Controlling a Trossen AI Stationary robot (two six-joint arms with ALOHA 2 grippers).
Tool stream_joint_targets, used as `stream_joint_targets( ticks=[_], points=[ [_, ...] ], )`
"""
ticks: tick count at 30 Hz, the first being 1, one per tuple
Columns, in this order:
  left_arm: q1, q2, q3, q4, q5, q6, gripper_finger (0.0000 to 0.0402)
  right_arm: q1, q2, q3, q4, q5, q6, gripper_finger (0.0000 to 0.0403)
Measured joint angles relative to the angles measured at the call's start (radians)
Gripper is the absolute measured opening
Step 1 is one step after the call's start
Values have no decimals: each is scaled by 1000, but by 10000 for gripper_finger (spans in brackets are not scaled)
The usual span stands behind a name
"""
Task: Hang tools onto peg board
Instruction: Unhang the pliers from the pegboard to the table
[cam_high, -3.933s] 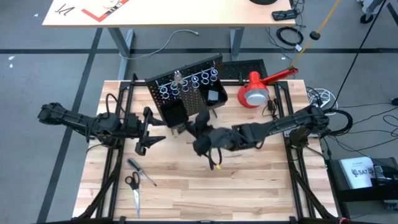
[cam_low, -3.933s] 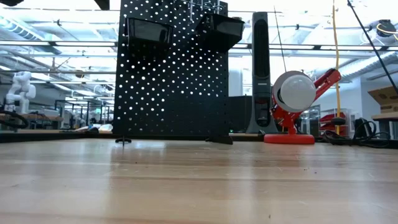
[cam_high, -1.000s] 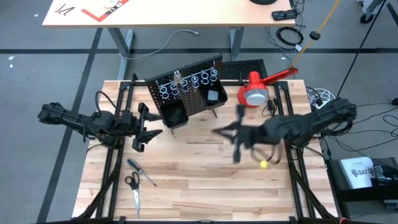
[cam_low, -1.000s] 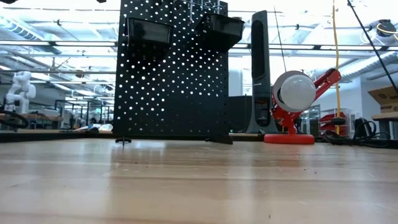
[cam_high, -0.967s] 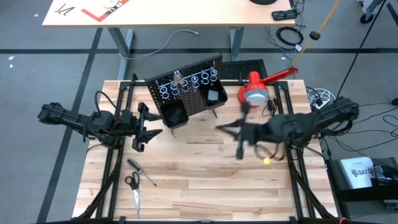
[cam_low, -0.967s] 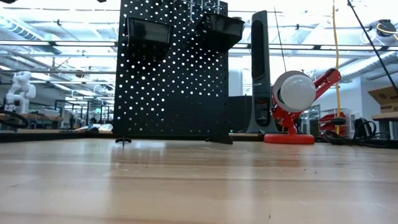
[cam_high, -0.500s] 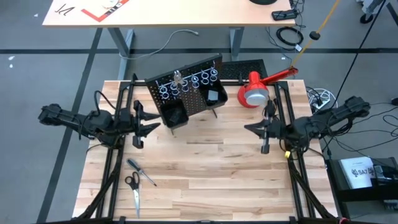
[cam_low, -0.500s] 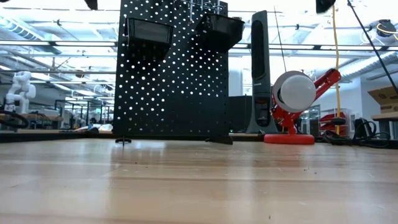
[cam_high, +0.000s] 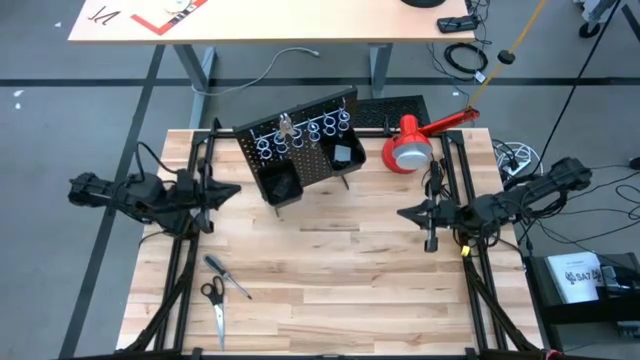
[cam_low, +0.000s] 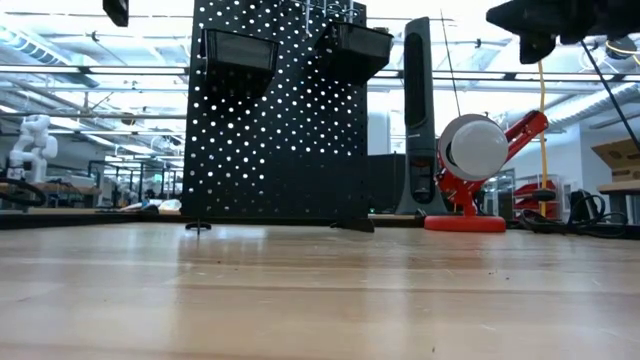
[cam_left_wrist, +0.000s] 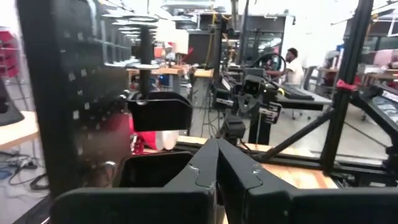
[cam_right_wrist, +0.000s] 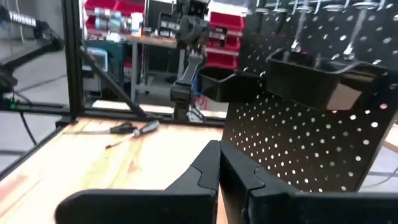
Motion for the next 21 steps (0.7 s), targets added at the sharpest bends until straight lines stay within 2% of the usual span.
stream_joint_targets(
  ticks=[11, 21],
  points=[
    [0, 19, -27, -23, -64, -9, 7, 0, -11, -40, 51, 0, 29, 0],
    [0, 68, -27, 18, -343, -29, 17, 0, -7, -40, 96, 0, -17, 0]
  ],
)
